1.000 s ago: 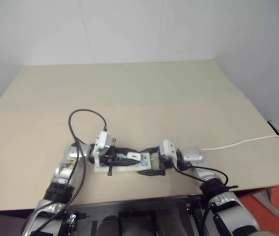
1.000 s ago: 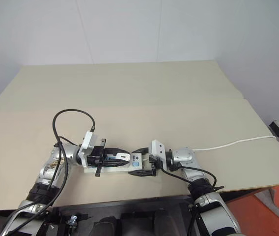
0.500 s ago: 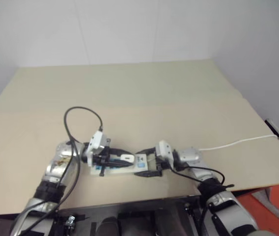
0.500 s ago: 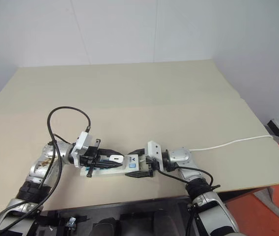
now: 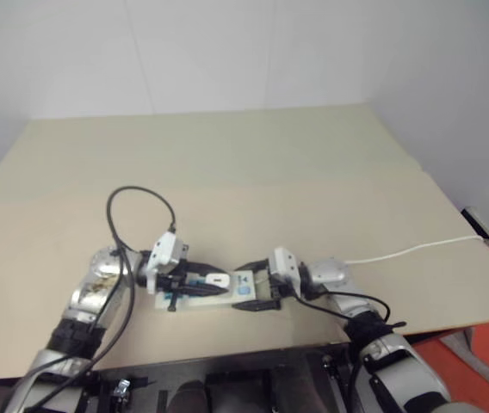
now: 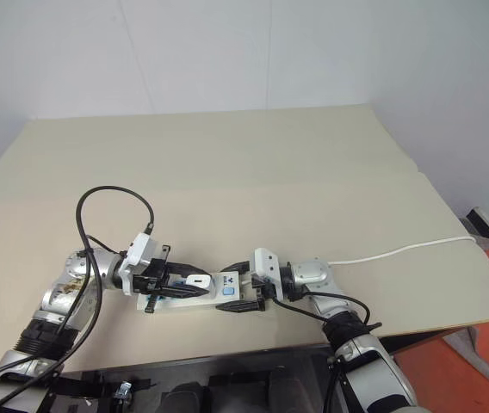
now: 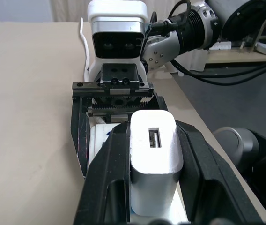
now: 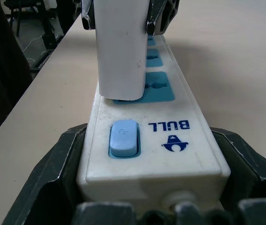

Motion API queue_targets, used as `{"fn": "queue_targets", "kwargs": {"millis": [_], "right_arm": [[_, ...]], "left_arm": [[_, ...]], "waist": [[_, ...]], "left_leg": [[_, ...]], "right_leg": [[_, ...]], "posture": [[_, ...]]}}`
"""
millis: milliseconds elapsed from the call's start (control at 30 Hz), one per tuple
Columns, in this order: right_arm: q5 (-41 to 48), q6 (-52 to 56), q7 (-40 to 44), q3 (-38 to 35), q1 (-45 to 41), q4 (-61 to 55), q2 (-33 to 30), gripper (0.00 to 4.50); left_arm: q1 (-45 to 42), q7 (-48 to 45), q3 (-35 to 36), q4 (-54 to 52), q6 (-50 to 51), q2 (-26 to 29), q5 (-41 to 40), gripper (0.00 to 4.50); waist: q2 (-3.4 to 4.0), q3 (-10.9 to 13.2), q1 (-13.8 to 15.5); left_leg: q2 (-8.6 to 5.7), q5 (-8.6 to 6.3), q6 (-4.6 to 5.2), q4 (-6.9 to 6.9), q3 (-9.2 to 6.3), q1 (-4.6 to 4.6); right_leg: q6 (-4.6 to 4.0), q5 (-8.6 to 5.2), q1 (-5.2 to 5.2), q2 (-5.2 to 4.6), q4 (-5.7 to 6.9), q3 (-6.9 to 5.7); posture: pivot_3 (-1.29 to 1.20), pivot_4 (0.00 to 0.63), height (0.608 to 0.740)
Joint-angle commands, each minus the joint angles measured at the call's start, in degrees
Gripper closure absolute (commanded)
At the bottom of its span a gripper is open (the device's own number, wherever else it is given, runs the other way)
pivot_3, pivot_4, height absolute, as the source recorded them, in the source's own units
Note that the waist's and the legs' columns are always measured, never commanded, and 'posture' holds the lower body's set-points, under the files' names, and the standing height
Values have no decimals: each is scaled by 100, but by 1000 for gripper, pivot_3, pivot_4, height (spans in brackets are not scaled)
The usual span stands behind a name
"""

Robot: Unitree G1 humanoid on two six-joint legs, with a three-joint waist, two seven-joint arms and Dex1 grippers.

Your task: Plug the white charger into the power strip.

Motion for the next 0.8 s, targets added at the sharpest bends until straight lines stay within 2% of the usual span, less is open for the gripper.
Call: {"fn": "queue_targets", "kwargs": {"millis": [33, 533, 800], "right_arm": [[-298, 175, -46, -19, 211, 473, -293, 1067], [-266, 162, -86, 41, 207, 498, -312, 1067], [-263, 168, -120, 46, 240, 477, -291, 1067]], "left_arm": [[370, -169, -114, 312, 98, 507, 491, 3487], [594, -29, -168, 56, 301, 791, 435, 3487], [579, 449, -212, -48, 435, 618, 529, 3487]], "waist": [[3, -4, -2], [3, -25, -45], [4, -39, -33]], "left_leg": [[1, 0, 0, -2, 0, 1], [11, -3, 5, -38, 11, 23], [11, -4, 6, -38, 11, 24]], "right_leg": [[-2, -1, 0, 1, 0, 0], [-39, -23, -1, 13, 6, 6], [-43, -25, 1, 12, 7, 5]], "posture": [[0, 150, 740], [0, 150, 740], [0, 150, 740]]}}
